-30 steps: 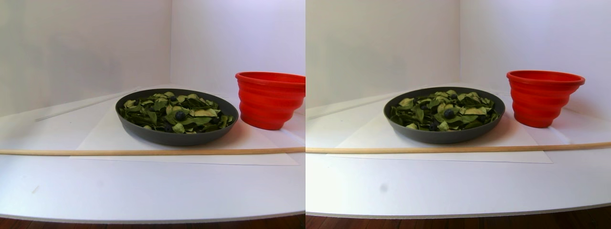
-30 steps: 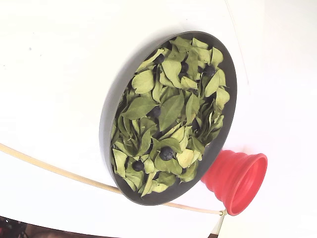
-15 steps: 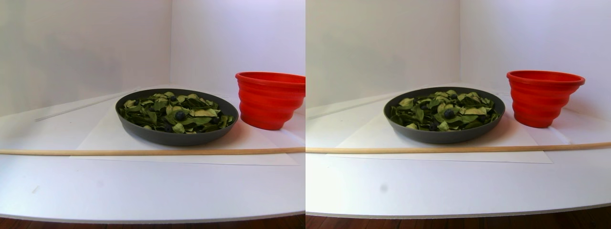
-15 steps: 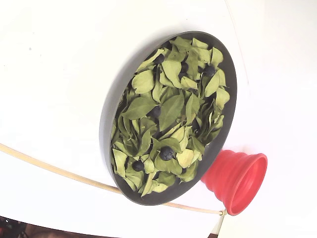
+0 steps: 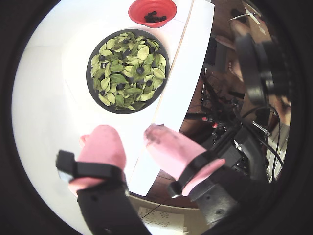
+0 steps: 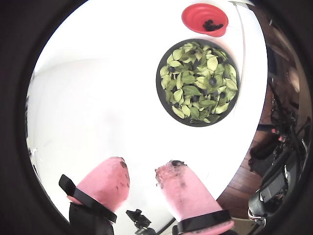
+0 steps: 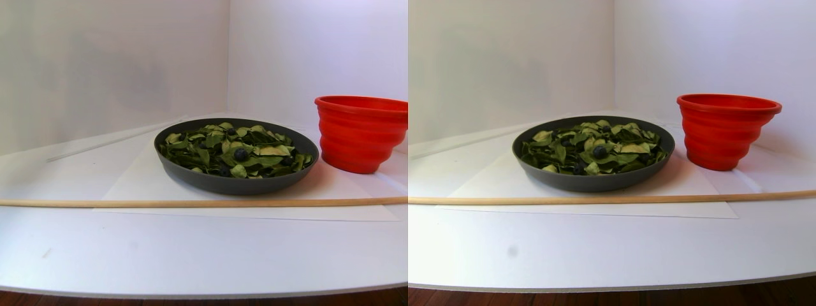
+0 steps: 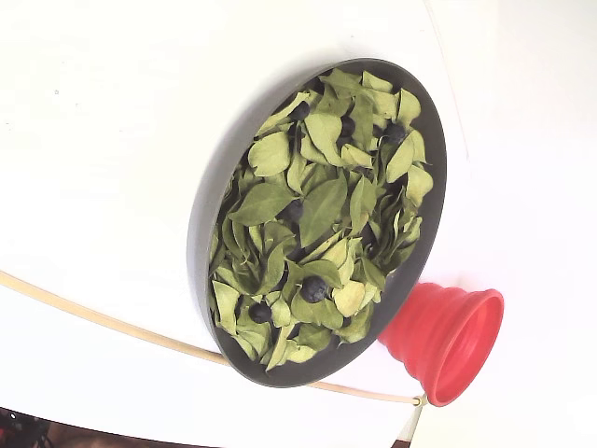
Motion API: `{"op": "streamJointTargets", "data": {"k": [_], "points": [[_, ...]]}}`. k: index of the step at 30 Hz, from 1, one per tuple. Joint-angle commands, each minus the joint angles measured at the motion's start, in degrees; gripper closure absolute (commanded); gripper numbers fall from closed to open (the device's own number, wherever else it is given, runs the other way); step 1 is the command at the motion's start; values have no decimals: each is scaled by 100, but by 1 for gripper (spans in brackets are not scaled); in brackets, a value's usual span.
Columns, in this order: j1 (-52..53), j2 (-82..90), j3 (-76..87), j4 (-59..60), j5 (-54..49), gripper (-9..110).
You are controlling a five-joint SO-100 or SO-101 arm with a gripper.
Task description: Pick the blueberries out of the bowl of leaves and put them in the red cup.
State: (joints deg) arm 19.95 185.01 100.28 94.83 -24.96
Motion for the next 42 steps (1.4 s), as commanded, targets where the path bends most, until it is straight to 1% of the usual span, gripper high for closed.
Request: {"op": "streamJointTargets", "data": {"k": [1, 15, 20, 24, 29, 42], "points": [[0, -132, -53, -97, -457, 90], [-290, -782, 694, -624, -2241, 89], [-167, -967, 914, -835, -2839, 90], [35, -1020, 940, -949, -3164, 90], [70, -1266, 1257, -1310, -3498, 89], [167, -2057, 1266, -2048, -4359, 89]]}}
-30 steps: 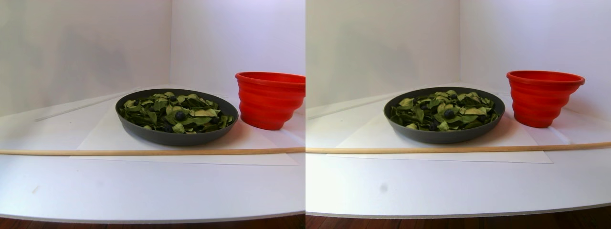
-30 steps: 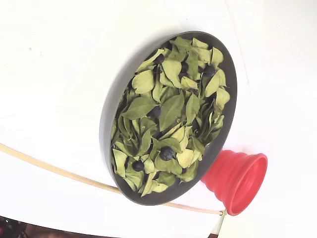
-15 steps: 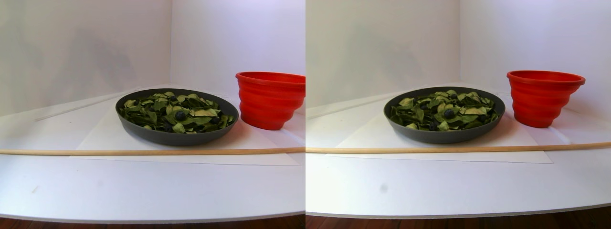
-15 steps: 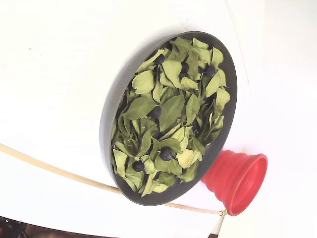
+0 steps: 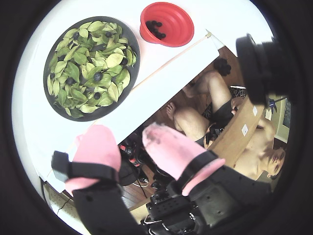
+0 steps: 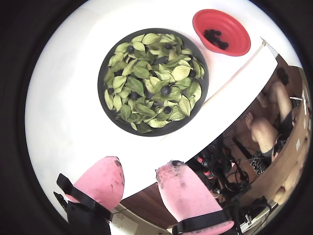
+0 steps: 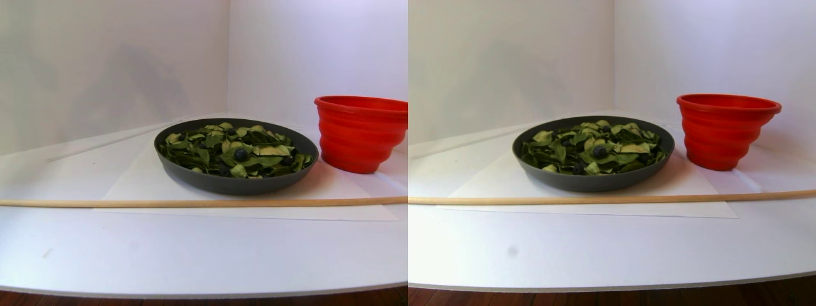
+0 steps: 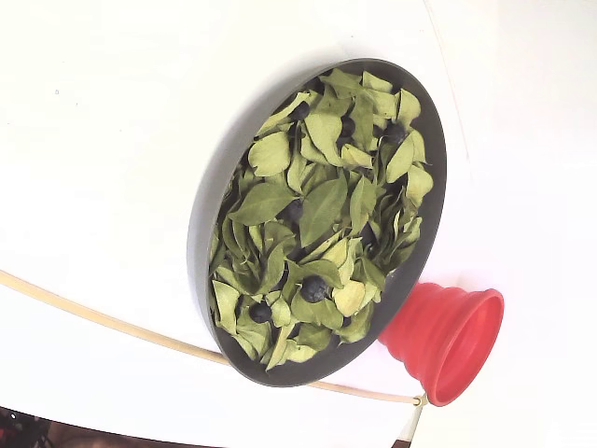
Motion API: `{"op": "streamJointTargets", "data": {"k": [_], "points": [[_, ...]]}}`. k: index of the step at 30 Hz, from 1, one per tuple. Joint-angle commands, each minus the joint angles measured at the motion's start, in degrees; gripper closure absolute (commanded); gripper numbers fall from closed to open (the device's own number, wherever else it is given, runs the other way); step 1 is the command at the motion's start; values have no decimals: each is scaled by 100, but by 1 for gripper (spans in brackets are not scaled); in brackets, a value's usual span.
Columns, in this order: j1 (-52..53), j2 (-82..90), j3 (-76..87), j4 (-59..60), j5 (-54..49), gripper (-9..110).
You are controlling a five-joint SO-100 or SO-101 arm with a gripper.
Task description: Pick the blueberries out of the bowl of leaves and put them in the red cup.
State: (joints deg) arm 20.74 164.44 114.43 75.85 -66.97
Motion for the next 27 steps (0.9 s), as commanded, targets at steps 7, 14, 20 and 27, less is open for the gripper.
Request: {"op": "streamJointTargets", "data": {"k": [7, 14, 20, 27], "points": [[255, -158, 264, -466, -659, 88], [246, -211, 536, -580, -967, 88], [211, -466, 932, -1081, -1134, 88], [220, -650, 1187, -1371, -1371, 88]]}}
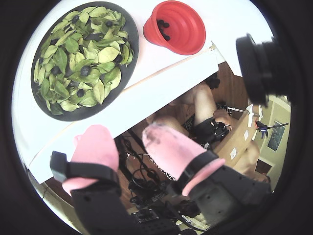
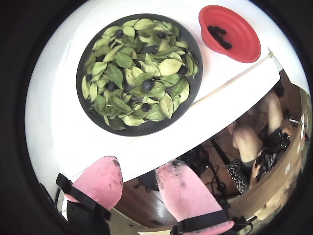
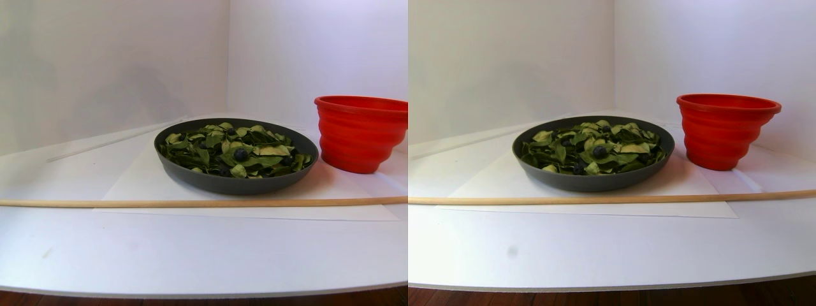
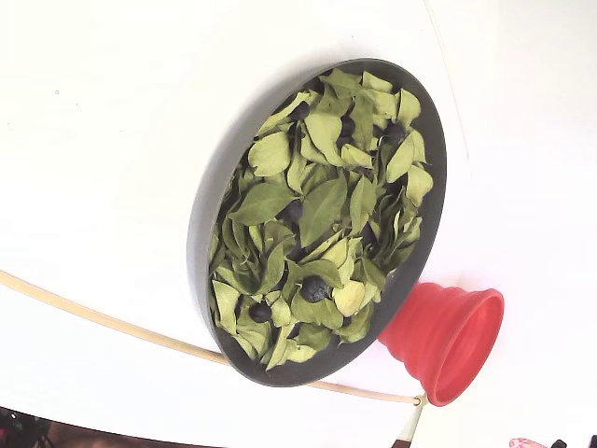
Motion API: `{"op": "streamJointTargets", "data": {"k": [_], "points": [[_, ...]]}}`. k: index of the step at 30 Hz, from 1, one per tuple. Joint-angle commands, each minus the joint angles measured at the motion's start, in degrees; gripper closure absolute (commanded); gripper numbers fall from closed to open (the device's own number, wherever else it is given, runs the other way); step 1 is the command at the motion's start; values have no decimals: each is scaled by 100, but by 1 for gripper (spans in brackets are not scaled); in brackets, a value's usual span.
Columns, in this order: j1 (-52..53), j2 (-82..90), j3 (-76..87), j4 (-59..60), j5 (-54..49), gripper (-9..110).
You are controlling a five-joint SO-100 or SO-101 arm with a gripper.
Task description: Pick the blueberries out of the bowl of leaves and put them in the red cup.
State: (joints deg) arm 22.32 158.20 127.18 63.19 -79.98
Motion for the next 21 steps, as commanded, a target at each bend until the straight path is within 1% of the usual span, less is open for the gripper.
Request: {"op": "streamJointTargets", "data": {"k": [1, 21], "points": [[44, -70, -53, -132, -123, 88], [-246, -853, 624, -1362, -510, 87]]}}
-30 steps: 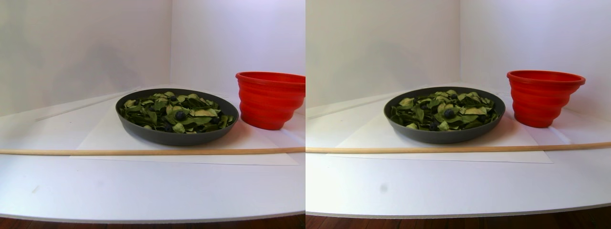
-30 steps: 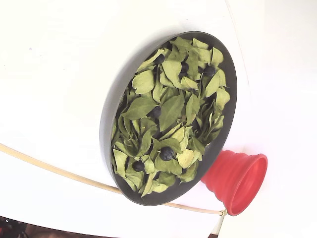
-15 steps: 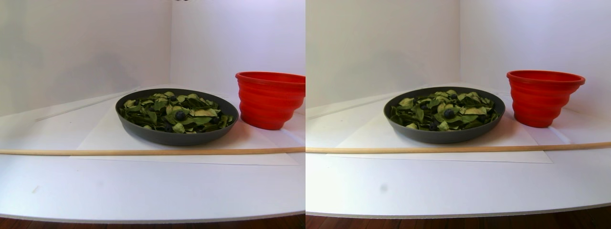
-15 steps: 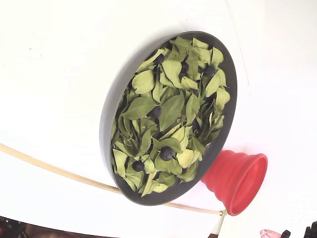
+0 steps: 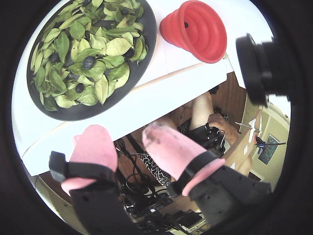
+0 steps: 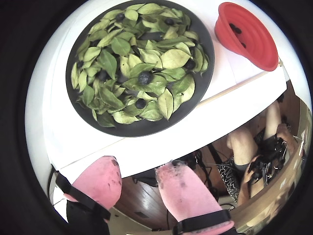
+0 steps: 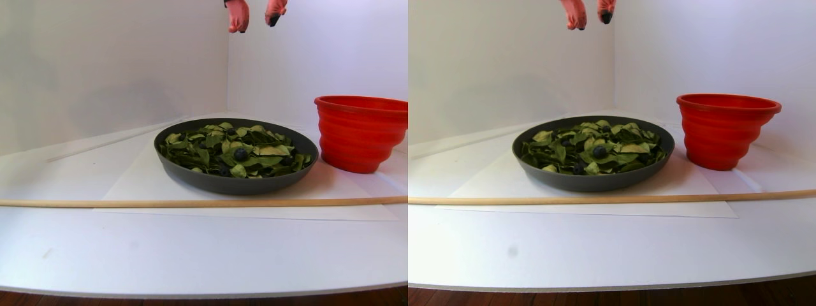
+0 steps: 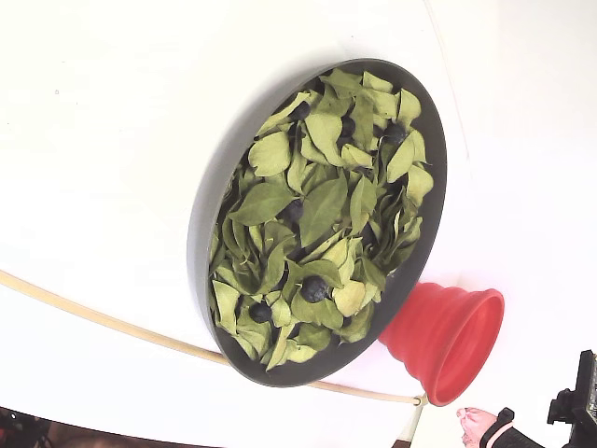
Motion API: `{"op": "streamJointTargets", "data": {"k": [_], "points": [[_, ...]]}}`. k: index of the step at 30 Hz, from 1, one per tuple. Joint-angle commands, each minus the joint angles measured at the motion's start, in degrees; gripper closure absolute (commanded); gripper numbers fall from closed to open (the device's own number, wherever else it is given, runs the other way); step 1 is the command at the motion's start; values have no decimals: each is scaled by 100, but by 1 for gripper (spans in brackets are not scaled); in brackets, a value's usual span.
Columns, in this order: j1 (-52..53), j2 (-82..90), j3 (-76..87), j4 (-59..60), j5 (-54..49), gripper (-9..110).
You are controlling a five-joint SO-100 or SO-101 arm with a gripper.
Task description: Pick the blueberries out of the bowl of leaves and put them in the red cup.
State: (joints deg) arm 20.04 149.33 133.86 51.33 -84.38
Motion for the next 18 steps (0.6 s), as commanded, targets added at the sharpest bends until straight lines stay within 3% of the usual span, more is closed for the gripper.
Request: {"op": "streamJointTargets", "data": {"k": [1, 18], "points": [[-26, 18, 26, -272, -88, 87], [-44, -835, 378, -1424, -396, 86]]}}
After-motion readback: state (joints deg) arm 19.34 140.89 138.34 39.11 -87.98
